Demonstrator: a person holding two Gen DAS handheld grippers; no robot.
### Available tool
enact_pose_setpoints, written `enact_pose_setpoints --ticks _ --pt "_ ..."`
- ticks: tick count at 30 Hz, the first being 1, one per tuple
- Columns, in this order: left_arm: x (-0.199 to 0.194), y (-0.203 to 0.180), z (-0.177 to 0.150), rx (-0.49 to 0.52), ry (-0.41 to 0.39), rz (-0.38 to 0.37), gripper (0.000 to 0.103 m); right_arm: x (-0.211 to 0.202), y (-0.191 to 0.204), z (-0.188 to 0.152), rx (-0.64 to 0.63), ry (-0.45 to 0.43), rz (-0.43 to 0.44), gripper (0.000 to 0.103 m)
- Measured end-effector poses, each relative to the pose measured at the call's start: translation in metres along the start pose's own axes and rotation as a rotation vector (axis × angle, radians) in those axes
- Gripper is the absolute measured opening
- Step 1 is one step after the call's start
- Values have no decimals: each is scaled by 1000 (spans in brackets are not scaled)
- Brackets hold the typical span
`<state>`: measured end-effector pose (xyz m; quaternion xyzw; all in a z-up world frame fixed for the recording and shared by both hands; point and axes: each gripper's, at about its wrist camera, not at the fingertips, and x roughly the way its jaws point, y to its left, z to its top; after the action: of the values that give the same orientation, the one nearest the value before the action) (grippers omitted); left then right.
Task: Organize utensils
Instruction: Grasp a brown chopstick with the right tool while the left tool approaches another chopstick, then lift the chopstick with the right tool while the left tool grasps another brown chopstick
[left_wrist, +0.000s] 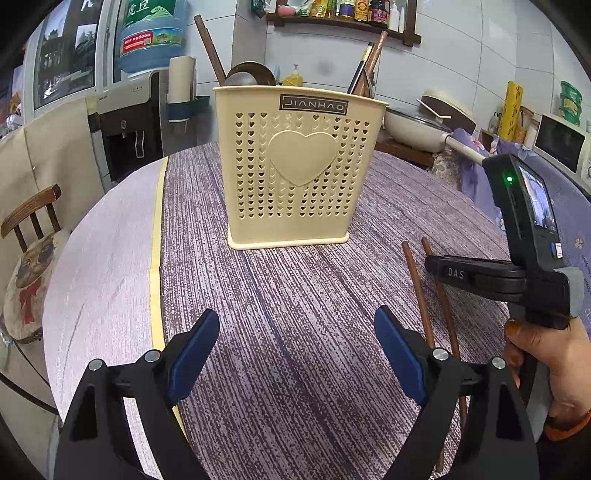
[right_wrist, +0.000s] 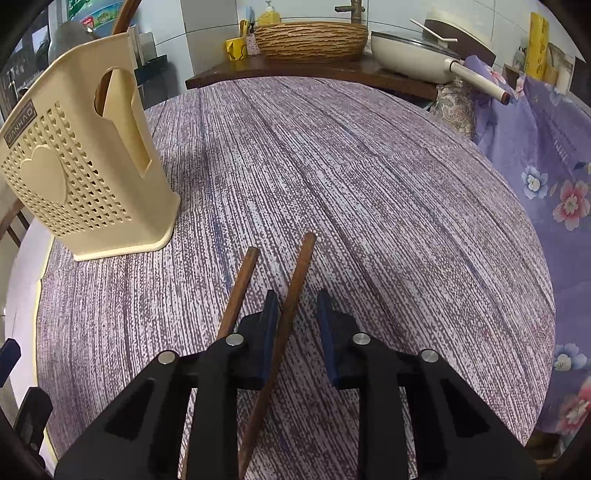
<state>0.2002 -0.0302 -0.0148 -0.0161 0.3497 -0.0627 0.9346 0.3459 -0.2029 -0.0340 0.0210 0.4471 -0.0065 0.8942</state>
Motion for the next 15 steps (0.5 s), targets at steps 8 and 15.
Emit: enact_pose_setpoints --ticks 8,15 --pt "10 -19 -2 57 30 -15 81 3 10 4 -62 -11 -4 11" --pt "25 -34 2 83 94 -75 67 5 -10 7 6 -4 95 9"
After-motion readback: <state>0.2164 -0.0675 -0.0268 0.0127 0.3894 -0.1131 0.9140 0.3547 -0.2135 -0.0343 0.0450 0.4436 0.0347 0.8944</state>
